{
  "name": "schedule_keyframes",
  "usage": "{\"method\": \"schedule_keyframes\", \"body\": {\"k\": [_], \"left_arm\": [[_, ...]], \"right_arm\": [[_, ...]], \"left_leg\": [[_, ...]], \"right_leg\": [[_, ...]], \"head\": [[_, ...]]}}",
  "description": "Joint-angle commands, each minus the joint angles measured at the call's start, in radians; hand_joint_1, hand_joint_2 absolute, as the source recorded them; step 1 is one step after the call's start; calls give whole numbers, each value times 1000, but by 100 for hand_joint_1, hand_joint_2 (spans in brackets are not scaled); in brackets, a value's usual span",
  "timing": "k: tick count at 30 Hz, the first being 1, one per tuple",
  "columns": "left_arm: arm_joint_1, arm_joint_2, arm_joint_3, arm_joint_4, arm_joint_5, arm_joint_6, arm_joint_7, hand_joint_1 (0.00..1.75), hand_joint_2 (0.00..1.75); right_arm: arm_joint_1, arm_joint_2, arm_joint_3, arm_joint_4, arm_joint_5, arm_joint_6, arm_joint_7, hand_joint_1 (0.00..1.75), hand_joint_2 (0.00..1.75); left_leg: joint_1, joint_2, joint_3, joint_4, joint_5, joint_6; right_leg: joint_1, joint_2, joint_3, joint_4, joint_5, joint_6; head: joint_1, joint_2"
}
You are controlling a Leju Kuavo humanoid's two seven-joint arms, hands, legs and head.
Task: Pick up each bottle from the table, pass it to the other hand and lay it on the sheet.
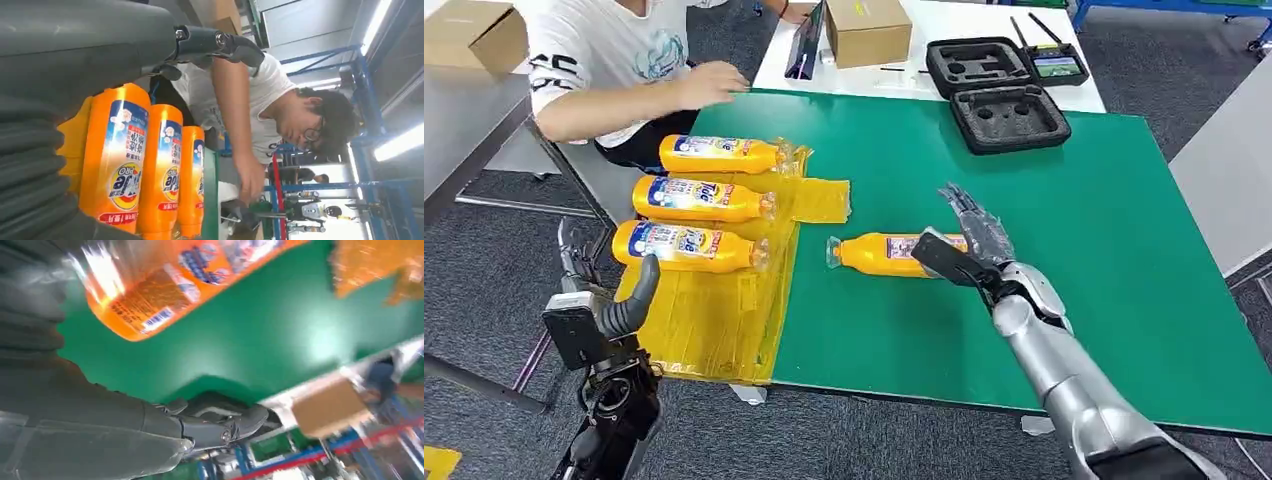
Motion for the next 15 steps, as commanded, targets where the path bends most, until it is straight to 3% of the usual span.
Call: {"method": "schedule_keyframes", "body": {"k": [1,8,15], "left_arm": [[-24,-2,-29,112,6,-20,2,0,175],[-53,5,-43,161,15,-41,2,0,175],[-69,3,-50,205,29,-52,2,0,175]], "right_arm": [[-198,44,83,344,56,67,76,0,175],[-228,46,95,400,80,131,141,0,175],[-223,38,101,420,92,159,163,0,175]], "left_leg": [[-1,2,2,0,-1,1],[-1,1,7,0,-3,1],[-1,0,3,-1,0,1]], "right_leg": [[-1,1,1,0,0,-1],[0,-1,6,1,-3,-3],[0,-1,2,0,-1,-1]], "head": [[0,0],[0,0],[0,0]]}}
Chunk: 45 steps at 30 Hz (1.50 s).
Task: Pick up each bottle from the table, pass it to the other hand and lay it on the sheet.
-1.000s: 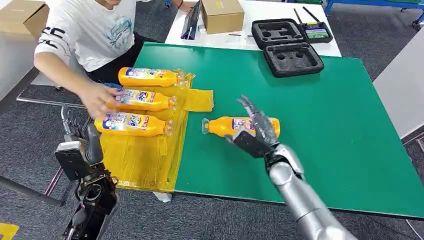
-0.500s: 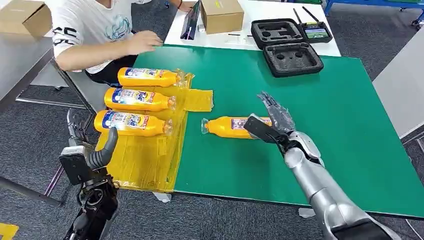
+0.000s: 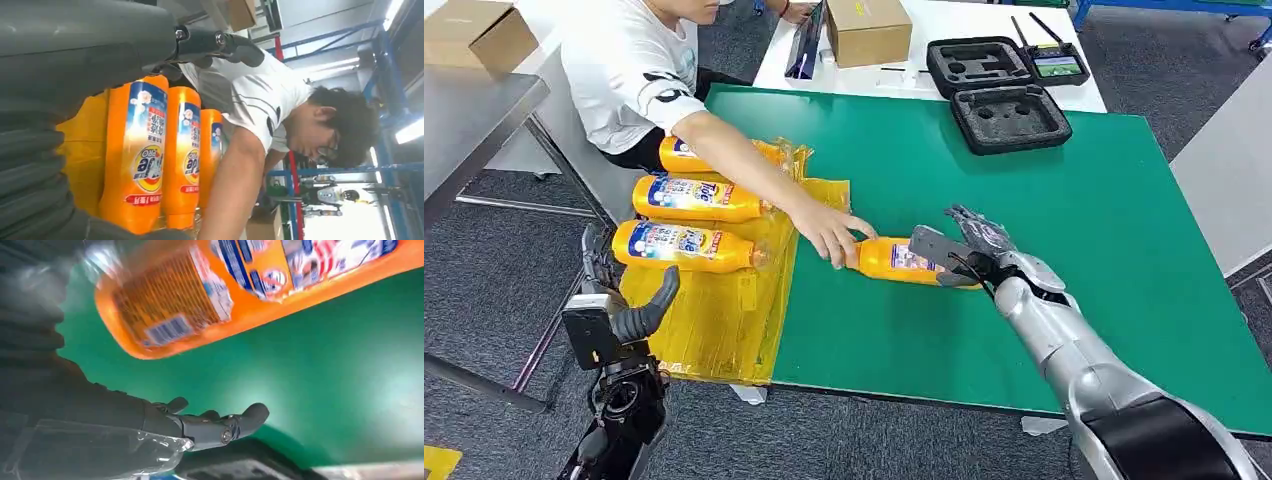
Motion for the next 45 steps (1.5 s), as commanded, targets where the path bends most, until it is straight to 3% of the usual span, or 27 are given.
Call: {"method": "schedule_keyframes", "body": {"k": [1,29,45], "left_arm": [[-59,3,-26,147,26,-16,2,0,175],[-41,-3,5,163,58,-17,2,0,175],[-37,-14,14,190,103,-28,2,0,175]], "right_arm": [[-75,19,52,156,16,28,23,0,175],[-91,125,94,145,31,119,-81,0,175],[-92,76,223,190,167,221,81,0,175]], "left_leg": [[-1,0,4,0,-2,1],[0,1,1,0,-1,1],[-1,-1,4,-1,-1,1]], "right_leg": [[-1,-1,4,0,-2,-2],[0,0,1,0,-1,-1],[0,-2,4,0,-2,-1]], "head": [[0,0],[0,0],[0,0]]}}
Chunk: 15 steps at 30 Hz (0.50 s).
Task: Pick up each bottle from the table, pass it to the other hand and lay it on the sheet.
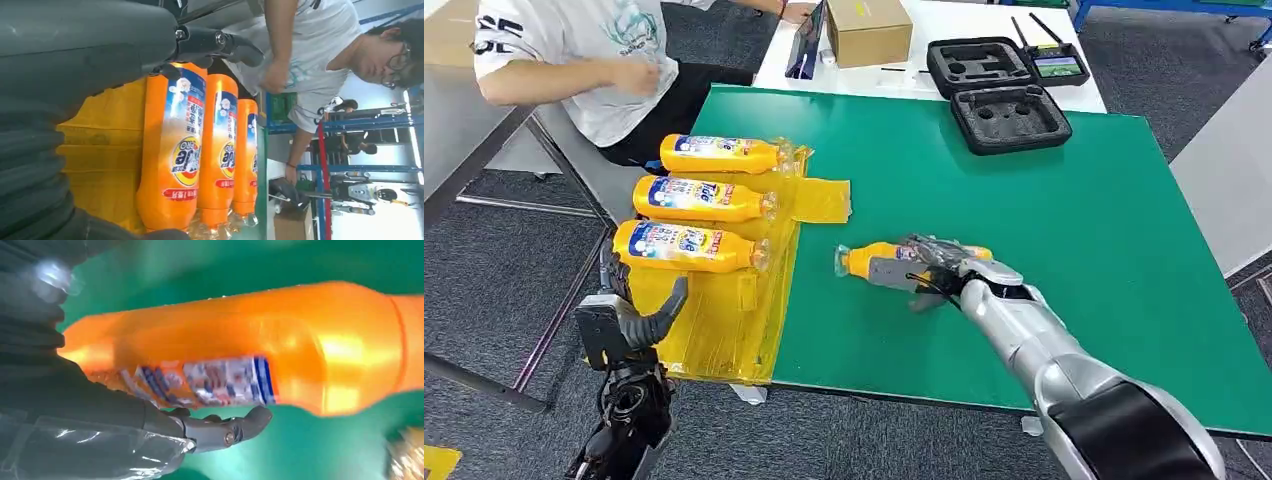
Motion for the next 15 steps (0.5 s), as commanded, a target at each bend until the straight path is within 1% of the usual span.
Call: {"method": "schedule_keyframes", "body": {"k": [1,2,3,4,6,7,8,9,10,11,12,13,14,15], "left_arm": [[-22,-14,16,75,22,0,2,0,175],[-23,-15,14,76,23,1,2,0,175],[-24,-15,10,77,28,2,2,0,175],[-24,-16,9,78,31,1,2,0,175],[-25,-16,2,78,40,-1,2,0,175],[-25,-15,1,78,40,1,2,0,175],[-23,-13,-1,76,41,3,2,0,175],[-22,-13,1,75,43,4,3,0,175],[-22,-13,1,75,43,4,3,0,175],[-21,-11,2,73,44,4,3,0,175],[-19,-11,5,70,46,5,2,0,175],[-14,-11,7,62,48,7,2,0,175],[-8,-9,7,52,43,13,2,0,175],[-4,-9,8,45,43,12,2,0,175]], "right_arm": [[-47,-27,121,89,60,42,74,0,175],[-50,-29,140,93,81,49,94,0,175],[-49,-30,144,92,86,60,110,0,175],[-48,-31,144,91,87,61,114,0,175],[-43,-37,162,91,106,54,122,0,175],[-40,-38,161,88,106,50,122,0,175],[-36,-40,157,85,103,38,121,3,175],[-33,-39,145,84,92,30,121,140,175],[-33,-39,145,84,92,30,121,140,175],[-32,-38,140,83,88,27,120,152,175],[-30,-37,132,80,82,14,120,148,175],[-31,-34,123,79,77,-16,125,152,175],[-33,-29,108,73,65,-34,126,145,175],[-35,-25,102,76,62,-46,131,150,175]], "left_leg": [[-1,-1,3,-1,-1,1],[-1,-1,2,-1,0,1],[-1,-1,7,0,-3,2],[-1,-1,3,-1,-1,1],[-1,-1,7,-1,-3,2],[-1,-1,3,-1,-1,1],[-1,-2,5,-1,-1,1],[-1,-2,3,-1,-1,1],[-1,-1,2,-1,-1,1],[-1,-1,4,-1,-2,1],[-1,0,3,-1,-1,1],[-1,1,5,-1,-2,1],[-1,0,6,-1,-3,1],[-1,0,6,0,-3,1]], "right_leg": [[0,-1,3,0,-1,-1],[-1,-1,2,0,-1,-1],[0,-2,7,0,-3,-2],[0,-2,3,0,-1,-1],[-1,-2,7,0,-3,-2],[0,-2,3,-1,-1,-1],[0,-3,5,-1,-2,-2],[0,-2,4,-1,-2,-1],[0,-2,2,0,-1,-1],[0,-2,4,0,-2,-1],[-1,-1,3,0,-1,-1],[0,0,4,0,-2,-2],[0,-1,6,0,-3,-2],[0,-1,6,0,-3,-2]], "head": [[0,0],[0,0],[0,0],[0,0],[0,0],[0,0],[0,0],[0,0],[0,0],[0,0],[0,0],[0,0],[0,0],[0,0]]}}
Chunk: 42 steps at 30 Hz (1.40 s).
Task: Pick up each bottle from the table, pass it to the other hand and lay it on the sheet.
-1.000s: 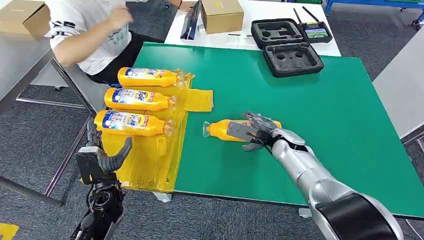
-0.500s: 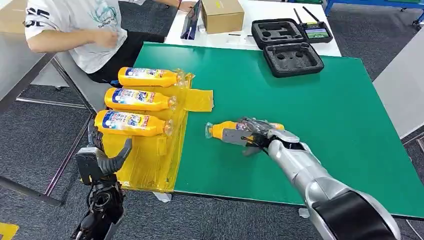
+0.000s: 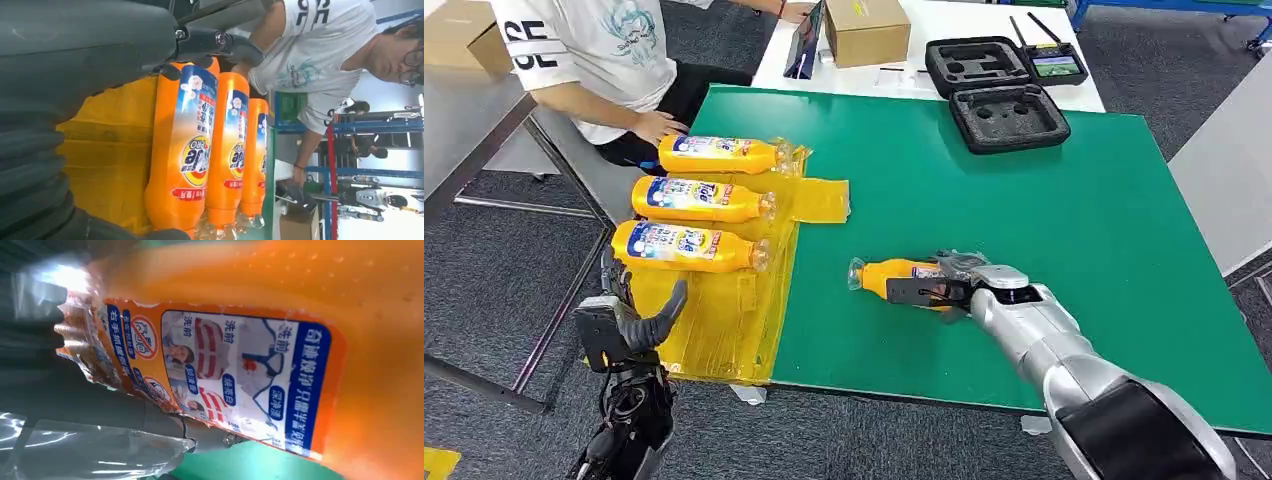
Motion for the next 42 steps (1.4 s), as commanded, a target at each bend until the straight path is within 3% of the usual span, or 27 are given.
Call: {"method": "schedule_keyframes", "body": {"k": [1,5,6,7,8,16,18,19,21,24,25,31,42], "left_arm": [[-2,-2,8,27,5,8,2,0,175],[2,-5,16,14,9,13,4,0,175],[1,-4,14,16,7,8,4,0,175],[-4,-2,8,23,3,1,7,0,175],[-8,-4,7,27,3,0,7,0,175],[-1,-6,8,29,1,-16,7,0,175],[17,-9,10,11,5,-35,11,0,175],[23,-10,9,6,5,-41,12,0,175],[35,-11,-5,-3,29,-103,29,0,175],[47,-13,-32,-22,54,-175,39,0,175],[54,-16,-40,-38,55,-186,41,0,175],[85,-7,-139,-137,67,-309,80,0,175],[108,24,-263,-254,70,-421,86,0,175]], "right_arm": [[-35,8,5,47,-34,-76,11,150,175],[-33,8,-9,42,-44,-94,9,155,175],[-30,5,-11,38,-43,-107,4,175,175],[-28,4,-13,40,-46,-97,-7,175,175],[-23,2,-21,34,-54,-109,-23,175,175],[5,18,-98,-3,-137,-212,-138,175,175],[41,38,-226,-72,-294,-291,-333,175,175],[46,41,-239,-81,-317,-296,-366,175,175],[116,61,-316,-213,-477,-329,-579,175,175],[202,77,-300,-368,-601,-338,-664,175,175],[222,76,-276,-405,-618,-345,-664,175,175],[335,103,-176,-523,-720,-372,-672,175,175],[349,143,-114,-448,-804,-296,-672,175,175]], "left_leg": [[-1,0,4,-1,-2,1],[-1,1,5,0,-3,1],[-1,0,3,0,-1,1],[-1,0,8,0,-4,2],[-1,0,3,0,-1,1],[-1,0,5,0,-2,1],[-1,0,6,0,-3,1],[-1,1,3,-1,-2,1],[0,1,2,-1,-1,1],[-1,2,9,-1,-5,2],[1,1,2,-1,-1,1],[1,0,3,-1,-2,1],[0,0,3,0,-3,1]], "right_leg": [[0,-1,4,0,-2,-1],[0,0,5,0,-2,-2],[0,-1,3,0,-1,-1],[0,-1,8,0,-4,-3],[0,-1,3,0,-2,-1],[0,-1,5,0,-2,-2],[0,-1,6,0,-3,-3],[0,0,3,0,-1,-1],[0,1,2,0,-1,-1],[1,0,8,0,-4,-3],[1,0,2,-1,-1,-1],[1,-1,4,-1,-3,-2],[1,-1,3,0,-3,-2]], "head": [[0,0],[0,0],[0,0],[0,0],[0,0],[0,0],[0,0],[0,0],[0,0],[0,0],[0,0],[0,0],[0,0]]}}
